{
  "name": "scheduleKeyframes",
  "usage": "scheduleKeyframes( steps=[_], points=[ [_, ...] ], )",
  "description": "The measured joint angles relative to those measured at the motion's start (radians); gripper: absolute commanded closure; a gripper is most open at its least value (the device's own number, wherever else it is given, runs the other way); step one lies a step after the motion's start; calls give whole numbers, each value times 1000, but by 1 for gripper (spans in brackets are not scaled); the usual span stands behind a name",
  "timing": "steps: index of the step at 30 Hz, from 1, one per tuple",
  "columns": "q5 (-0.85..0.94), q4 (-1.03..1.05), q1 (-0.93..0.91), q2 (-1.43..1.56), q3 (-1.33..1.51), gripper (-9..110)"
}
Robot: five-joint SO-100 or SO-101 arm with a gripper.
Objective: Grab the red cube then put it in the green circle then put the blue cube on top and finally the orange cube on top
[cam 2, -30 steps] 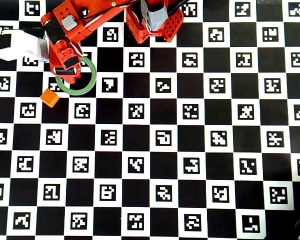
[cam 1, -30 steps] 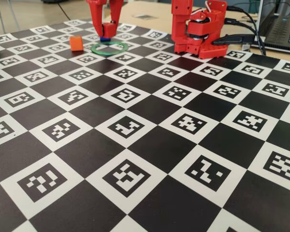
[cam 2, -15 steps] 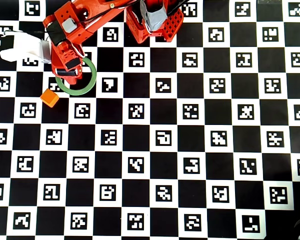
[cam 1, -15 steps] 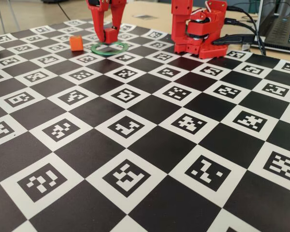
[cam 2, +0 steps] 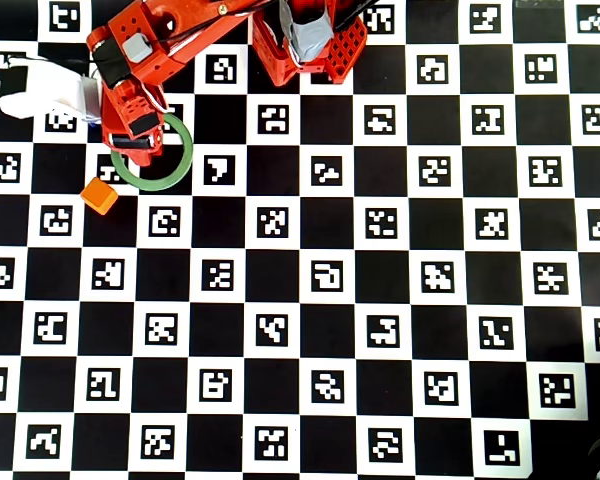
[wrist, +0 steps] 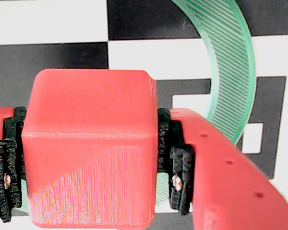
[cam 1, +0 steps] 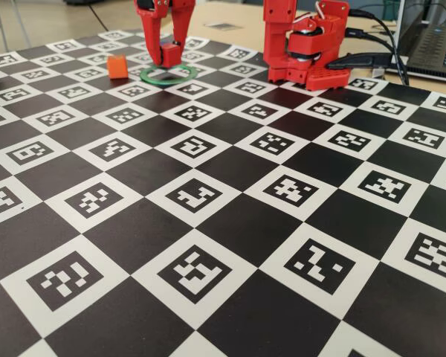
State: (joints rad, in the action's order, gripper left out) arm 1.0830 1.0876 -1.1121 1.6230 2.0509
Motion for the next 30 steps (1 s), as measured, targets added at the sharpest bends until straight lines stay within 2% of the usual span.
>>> scheduleKeyframes(
  steps=[30],
  points=[
    [-15,-83,15,-25,49,100]
  ],
)
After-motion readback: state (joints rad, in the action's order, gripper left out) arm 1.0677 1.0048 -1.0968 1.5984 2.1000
